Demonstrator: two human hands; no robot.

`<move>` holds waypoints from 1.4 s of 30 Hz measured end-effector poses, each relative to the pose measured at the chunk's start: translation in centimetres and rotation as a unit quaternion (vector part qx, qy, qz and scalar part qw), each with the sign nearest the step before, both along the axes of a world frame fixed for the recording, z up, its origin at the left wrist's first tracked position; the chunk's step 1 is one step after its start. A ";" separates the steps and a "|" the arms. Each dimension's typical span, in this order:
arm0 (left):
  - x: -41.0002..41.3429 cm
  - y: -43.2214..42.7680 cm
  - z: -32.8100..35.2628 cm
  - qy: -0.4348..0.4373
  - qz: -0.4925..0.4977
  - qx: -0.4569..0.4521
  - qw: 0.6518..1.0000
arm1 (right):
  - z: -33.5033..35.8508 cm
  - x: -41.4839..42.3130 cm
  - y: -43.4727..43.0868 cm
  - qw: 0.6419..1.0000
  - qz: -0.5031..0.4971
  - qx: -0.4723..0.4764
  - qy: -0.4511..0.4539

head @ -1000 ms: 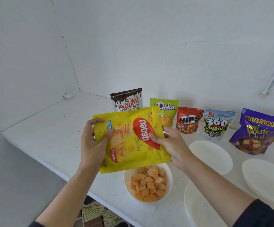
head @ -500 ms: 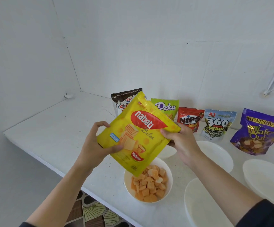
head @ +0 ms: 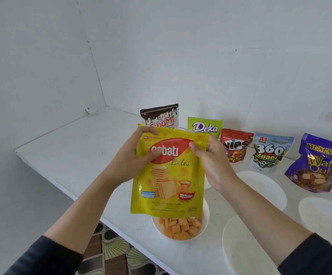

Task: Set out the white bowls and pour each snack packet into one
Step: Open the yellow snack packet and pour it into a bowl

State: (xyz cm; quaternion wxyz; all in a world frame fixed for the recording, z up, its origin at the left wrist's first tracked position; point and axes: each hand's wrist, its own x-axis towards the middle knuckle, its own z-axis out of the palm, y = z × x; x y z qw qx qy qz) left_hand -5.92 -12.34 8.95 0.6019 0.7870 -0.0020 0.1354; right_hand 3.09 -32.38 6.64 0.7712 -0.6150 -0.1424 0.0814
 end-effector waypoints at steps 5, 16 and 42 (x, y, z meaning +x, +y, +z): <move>0.7 -0.4 2.4 -0.039 0.075 -0.053 0.995 | 1.5 -0.8 0.6 0.998 -0.014 0.020 -0.051; -7.6 3.1 1.2 -0.043 0.232 -0.105 0.966 | 1.3 -3.6 5.8 0.985 0.112 -0.056 -0.120; -37.8 25.8 -19.7 0.133 0.540 -0.157 0.816 | -19.9 -25.4 40.1 0.882 0.343 -0.265 -0.187</move>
